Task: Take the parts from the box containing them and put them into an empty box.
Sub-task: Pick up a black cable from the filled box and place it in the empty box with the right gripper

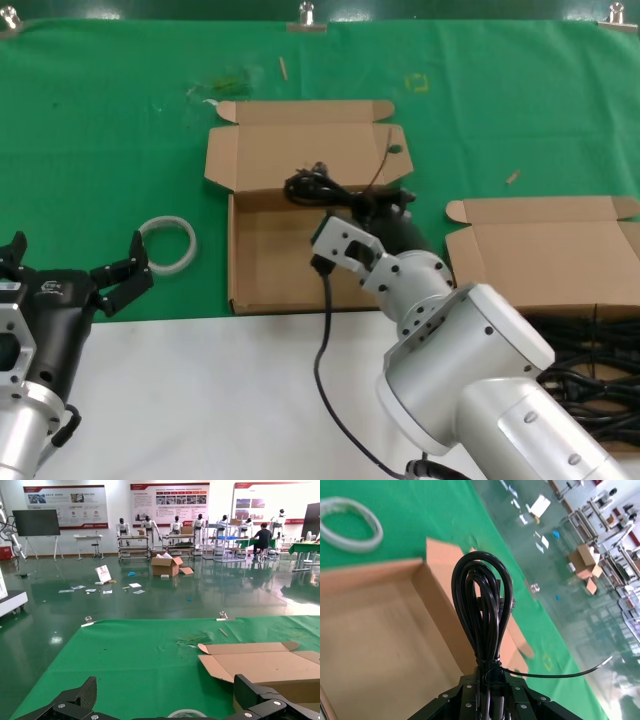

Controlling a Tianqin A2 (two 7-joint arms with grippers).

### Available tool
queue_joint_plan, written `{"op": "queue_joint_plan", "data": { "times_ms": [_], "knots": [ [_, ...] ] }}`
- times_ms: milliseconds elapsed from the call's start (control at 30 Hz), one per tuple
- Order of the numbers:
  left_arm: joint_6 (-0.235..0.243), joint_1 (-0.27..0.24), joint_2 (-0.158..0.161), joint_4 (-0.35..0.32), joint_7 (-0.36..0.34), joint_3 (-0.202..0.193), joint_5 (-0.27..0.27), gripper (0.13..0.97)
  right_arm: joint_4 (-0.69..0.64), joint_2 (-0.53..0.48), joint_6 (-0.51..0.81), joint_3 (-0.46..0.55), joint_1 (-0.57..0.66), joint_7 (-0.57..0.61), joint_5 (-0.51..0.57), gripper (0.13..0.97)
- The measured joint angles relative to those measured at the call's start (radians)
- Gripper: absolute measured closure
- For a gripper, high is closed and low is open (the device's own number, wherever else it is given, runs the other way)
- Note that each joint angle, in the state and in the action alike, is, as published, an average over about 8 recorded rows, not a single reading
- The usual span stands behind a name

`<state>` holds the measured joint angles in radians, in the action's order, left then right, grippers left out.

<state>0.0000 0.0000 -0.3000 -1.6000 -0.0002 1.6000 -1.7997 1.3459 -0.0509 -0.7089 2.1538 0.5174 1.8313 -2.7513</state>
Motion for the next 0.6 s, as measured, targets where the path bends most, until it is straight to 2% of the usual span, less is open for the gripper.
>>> {"op": "queue_joint_plan", "data": {
  "times_ms": [233, 600],
  "knots": [
    [0.000, 0.000, 0.000, 0.000, 0.000, 0.000, 0.000, 0.132, -0.003, -0.004, 0.014, 0.053, 0.007, -0.069, -0.001, 0.879],
    [0.000, 0.000, 0.000, 0.000, 0.000, 0.000, 0.000, 0.132, 0.002, -0.014, 0.017, 0.075, 0.002, -0.154, -0.002, 0.879]
  ]
}}
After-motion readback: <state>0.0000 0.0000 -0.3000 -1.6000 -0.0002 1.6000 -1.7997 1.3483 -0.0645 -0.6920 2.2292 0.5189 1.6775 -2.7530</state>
